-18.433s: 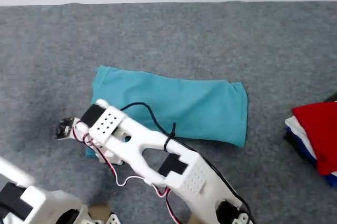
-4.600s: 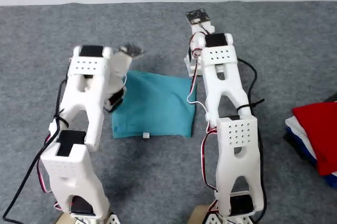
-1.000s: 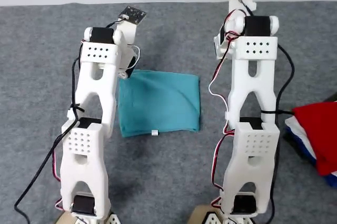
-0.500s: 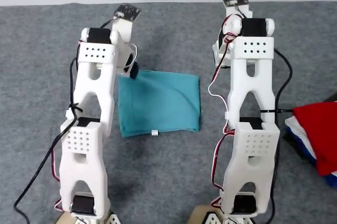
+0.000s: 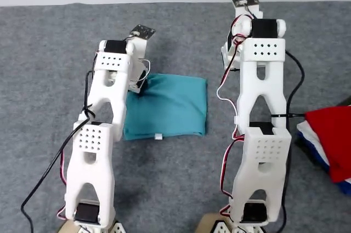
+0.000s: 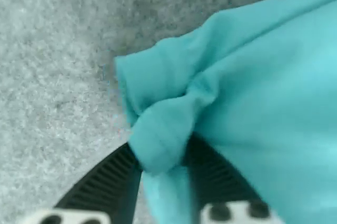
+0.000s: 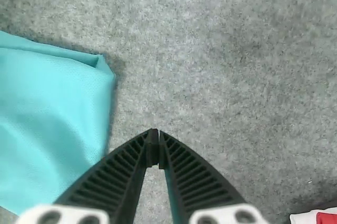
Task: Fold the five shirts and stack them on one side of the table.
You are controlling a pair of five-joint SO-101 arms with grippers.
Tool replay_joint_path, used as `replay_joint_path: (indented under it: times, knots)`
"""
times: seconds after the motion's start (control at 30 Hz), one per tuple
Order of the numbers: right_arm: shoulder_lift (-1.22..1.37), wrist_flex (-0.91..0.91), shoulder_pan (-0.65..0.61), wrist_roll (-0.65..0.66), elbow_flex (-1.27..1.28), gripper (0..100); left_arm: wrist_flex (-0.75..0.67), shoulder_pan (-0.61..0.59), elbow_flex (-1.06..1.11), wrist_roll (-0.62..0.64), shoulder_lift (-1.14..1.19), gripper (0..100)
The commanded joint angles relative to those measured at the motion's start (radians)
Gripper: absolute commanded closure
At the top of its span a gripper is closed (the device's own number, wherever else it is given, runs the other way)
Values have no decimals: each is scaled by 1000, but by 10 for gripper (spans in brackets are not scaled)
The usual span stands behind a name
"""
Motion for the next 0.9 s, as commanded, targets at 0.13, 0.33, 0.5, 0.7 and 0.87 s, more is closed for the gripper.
replay_joint_path:
  times: [0.13, 0.33, 0.5, 0.7, 0.87]
  knots:
    - [-73, 41, -1, 2, -5, 990, 101, 32, -197, -2, -15, 998]
    - [-73, 41, -1, 2, -5, 990, 103, 64, -272, 0, -17, 998]
    - [-73, 41, 2, 2, -5, 990, 86, 68, -295, -2, -5, 998]
    - [-73, 36, -1, 2, -5, 990, 2, 34, -222, -2, -6, 981]
    - [-71, 35, -1, 3, -5, 990, 44, 8, -219, 5, -15, 798]
